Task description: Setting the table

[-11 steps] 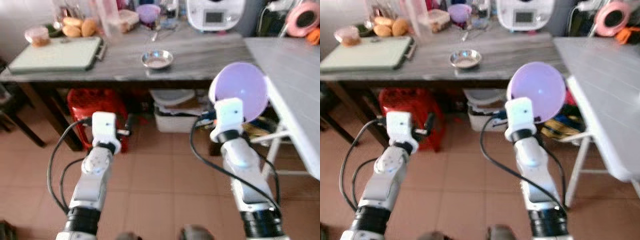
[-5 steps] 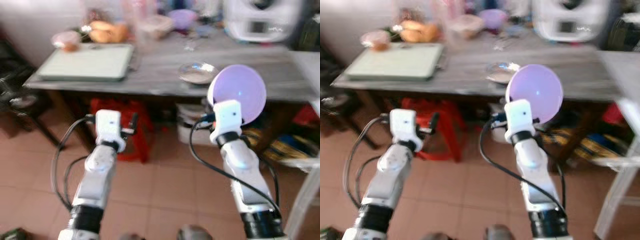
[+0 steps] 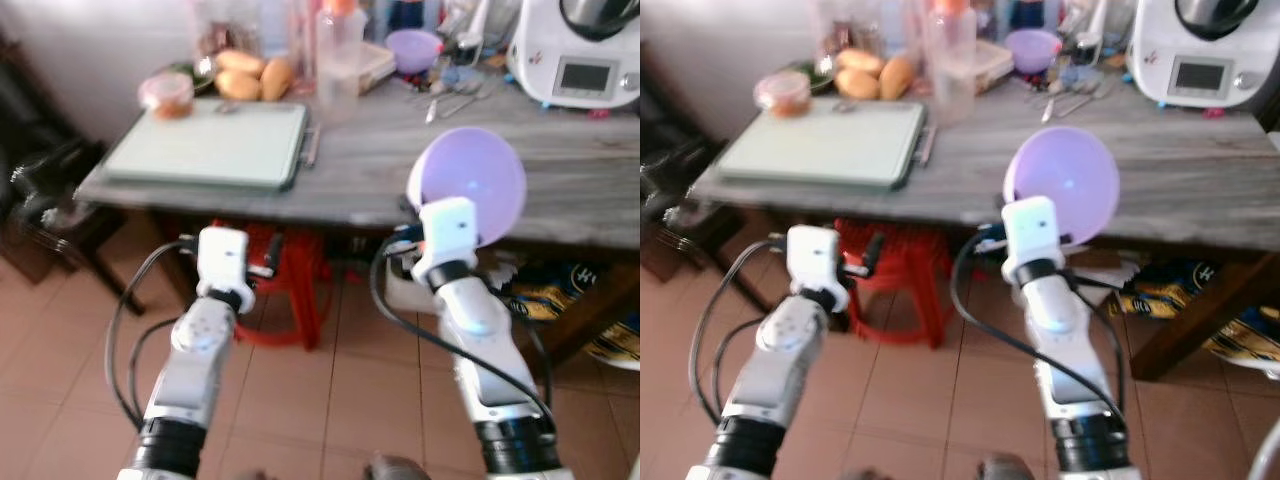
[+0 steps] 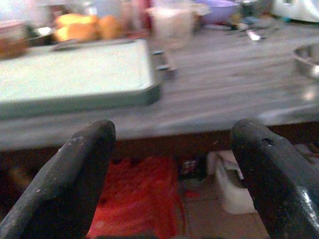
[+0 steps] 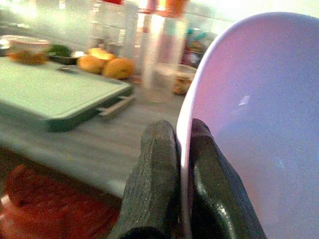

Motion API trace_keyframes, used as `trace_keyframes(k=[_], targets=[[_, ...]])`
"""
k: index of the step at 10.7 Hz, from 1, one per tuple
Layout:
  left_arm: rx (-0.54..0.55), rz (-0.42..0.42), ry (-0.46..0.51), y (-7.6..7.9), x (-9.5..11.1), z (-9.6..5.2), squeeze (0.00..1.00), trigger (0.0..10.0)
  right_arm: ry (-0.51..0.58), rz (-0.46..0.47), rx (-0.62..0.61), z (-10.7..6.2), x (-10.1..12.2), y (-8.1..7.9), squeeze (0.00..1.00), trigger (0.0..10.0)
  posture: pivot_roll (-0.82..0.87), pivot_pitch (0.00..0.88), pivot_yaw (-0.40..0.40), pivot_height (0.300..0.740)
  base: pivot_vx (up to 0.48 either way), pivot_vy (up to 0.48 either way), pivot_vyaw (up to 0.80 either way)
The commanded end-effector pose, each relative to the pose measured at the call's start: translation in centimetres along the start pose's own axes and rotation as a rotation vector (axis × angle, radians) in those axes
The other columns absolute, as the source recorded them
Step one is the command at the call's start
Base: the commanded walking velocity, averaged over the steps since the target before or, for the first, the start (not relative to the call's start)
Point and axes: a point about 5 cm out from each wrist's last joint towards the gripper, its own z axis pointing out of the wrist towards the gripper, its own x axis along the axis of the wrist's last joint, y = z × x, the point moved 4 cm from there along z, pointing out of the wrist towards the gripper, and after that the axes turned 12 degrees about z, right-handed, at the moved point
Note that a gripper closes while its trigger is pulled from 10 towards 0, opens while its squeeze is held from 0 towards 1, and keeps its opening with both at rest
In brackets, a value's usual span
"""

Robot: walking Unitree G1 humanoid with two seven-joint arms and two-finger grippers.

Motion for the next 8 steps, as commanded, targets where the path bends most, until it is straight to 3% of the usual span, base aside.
trace_keyframes(k=[1,5,7,8], targets=[[-0.043,0.020,0.045,0.91,1.13,0.14,0.00,10.0,0.009,-0.009,-0.006,0.09,0.27,0.36,0.00,10.0,-0.05,0.000,0.052,0.740,0.461,0.000,0.00],[-0.059,-0.001,0.042,1.14,0.86,-0.27,0.00,10.0,0.003,-0.001,-0.009,0.28,0.07,0.24,0.00,10.0,-0.05,0.000,0.048,0.740,0.442,0.000,0.00],[-0.067,0.007,0.048,1.22,0.97,-0.40,0.00,10.0,0.001,0.000,-0.007,0.41,0.04,0.19,0.00,10.0,-0.05,0.000,0.046,0.740,0.394,-0.268,0.00],[-0.066,0.007,0.047,0.99,0.89,-0.69,0.00,10.0,-0.008,-0.027,-0.025,0.41,-0.14,0.43,0.00,10.0,-0.05,0.000,0.046,0.740,0.000,0.000,0.00]])
